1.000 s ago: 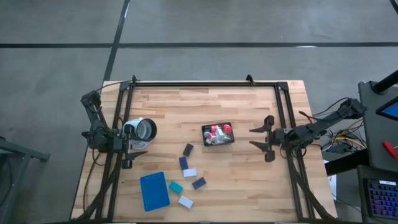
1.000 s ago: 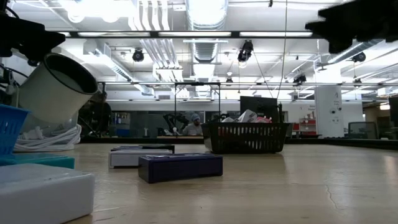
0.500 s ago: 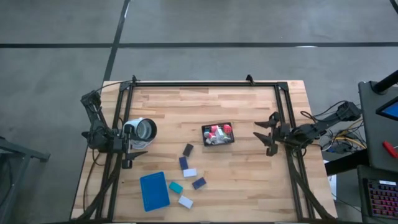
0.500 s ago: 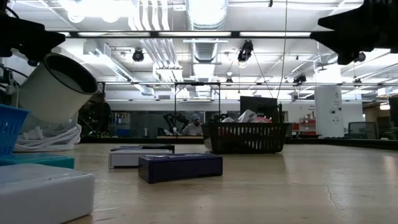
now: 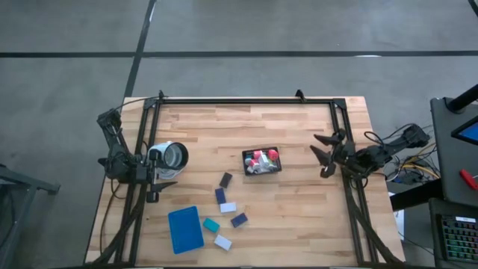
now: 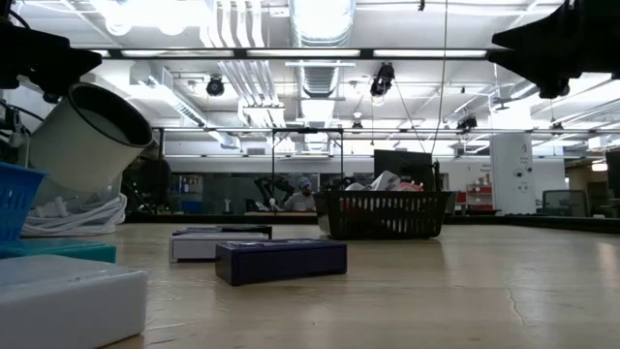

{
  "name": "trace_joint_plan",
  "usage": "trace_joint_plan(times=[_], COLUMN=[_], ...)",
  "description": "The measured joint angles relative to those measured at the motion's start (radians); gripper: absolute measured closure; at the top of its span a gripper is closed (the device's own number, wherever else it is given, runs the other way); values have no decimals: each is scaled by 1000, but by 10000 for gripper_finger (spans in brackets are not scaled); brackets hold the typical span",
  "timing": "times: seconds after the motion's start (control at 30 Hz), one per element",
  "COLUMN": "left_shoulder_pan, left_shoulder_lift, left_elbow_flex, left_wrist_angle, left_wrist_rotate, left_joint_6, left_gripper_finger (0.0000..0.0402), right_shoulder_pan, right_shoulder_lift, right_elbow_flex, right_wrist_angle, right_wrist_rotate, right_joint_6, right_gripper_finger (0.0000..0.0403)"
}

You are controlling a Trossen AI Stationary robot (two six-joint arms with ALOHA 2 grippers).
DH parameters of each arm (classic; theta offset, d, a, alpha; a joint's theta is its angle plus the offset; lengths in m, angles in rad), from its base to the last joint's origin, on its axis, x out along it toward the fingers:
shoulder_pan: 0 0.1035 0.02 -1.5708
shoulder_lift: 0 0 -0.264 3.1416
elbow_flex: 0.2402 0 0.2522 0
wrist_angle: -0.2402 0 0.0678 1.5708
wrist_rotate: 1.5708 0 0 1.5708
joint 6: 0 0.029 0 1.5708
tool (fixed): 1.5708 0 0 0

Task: Pick & Place Office items
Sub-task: Put the black digital timer into the blue bin

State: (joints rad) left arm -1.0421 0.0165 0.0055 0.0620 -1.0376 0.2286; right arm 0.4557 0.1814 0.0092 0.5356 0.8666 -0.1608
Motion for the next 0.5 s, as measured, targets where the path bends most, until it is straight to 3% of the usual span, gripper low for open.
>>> trace_joint_plan(times=[0.27,0.5], left_shoulder_pan=[0,0], left_shoulder_lift=[0,0], left_elbow_flex=[0,0], left_wrist_angle=[0,0], left_wrist_rotate=[0,0], left_joint_6=[0,0], left_gripper_finger=[177,177], right_shoulder_pan=[0,0], right_shoulder_lift=[-86,-101], right_elbow_flex=[0,0], right_wrist_angle=[-137,-305], right_wrist_rotate=[-81,-82], right_joint_6=[8,165], right_gripper_finger=[186,186])
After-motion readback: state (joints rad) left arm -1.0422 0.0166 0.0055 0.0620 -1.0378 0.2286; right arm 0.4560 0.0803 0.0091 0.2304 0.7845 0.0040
